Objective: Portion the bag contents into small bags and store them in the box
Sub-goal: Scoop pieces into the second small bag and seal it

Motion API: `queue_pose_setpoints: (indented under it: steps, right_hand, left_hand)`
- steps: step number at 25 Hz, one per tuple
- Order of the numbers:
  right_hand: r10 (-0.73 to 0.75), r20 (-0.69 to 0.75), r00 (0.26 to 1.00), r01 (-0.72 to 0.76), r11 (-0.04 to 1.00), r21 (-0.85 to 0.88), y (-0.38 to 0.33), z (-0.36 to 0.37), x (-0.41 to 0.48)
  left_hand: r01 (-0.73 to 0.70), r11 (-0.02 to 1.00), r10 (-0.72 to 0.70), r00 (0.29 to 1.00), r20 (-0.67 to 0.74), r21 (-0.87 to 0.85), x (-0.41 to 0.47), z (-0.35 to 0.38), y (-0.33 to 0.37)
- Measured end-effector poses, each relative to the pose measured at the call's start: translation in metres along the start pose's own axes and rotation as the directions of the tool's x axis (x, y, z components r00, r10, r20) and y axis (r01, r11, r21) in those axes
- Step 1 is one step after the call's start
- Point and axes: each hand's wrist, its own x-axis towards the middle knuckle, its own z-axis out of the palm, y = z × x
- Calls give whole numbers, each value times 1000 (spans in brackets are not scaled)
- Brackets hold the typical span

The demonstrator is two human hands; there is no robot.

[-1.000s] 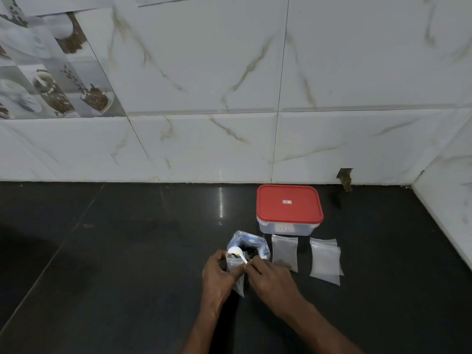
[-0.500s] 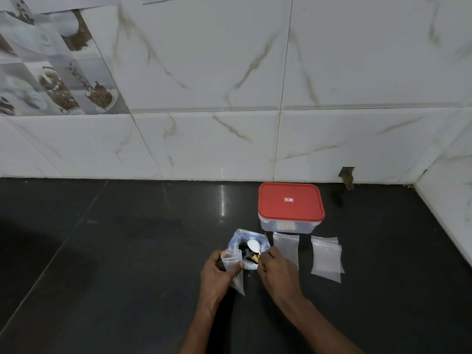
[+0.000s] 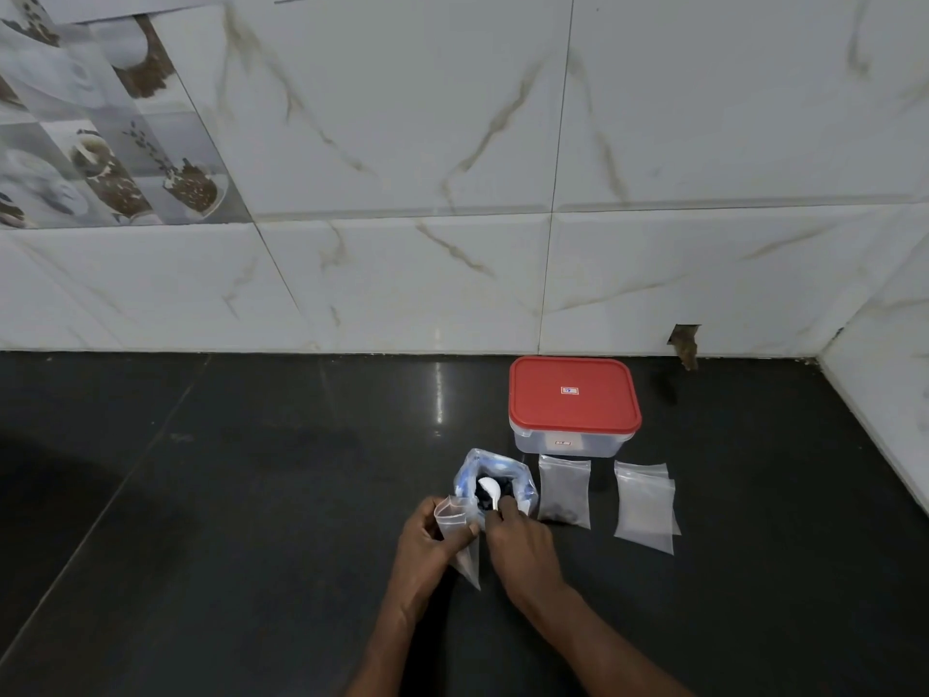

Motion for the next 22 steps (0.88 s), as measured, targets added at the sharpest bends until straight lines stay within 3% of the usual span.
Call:
queue_pose_setpoints:
  steps: [3,6,9,10,12,14,15,18,19,22]
  right_hand:
    - [211,78,974,-224,941,252,5,-7,11]
    - [379,145,914,-389,718,578,15,-13,18]
    - [459,244,854,-481,522,704,22,-19,17]
    - [460,251,852,-487,518,703,22,-21,17]
    - [417,167,894,-431,692,580,24,-18,18]
    - [271,95,958,-287,915,284,20,-18,14]
    - [182,76,980,-193,966,172,16,-17,12]
    - [38,142,989,-47,997,64,6,-13,0]
    - [9,86,996,-14,998,62,4,-11,0]
    - [191,105,976,-216,919,331,6,-17,8]
  left_hand:
    - [-12,1000,12,1000,1,-16,-1,3,1]
    - [-21,999,21,1000,4,-24,-2,4,1]
    - [-24,999,24,1000,-1,-29,-2,5,1]
    - [-28,999,28,1000,4,-24,-2,5,1]
    - [-25,999,25,1000,10,-30,-2,4,0]
    - [-13,998,14,1000,11,-66,-2,4,0]
    - [-3,997,4,1000,16,-75,-2,4,1]
    - [7,995,-4,1000,29,-100,-4,5,0]
    - [6,994,-3,1000,26,-111,-4,5,1]
    - [-1,995,4,999,31,-98,-5,4,2]
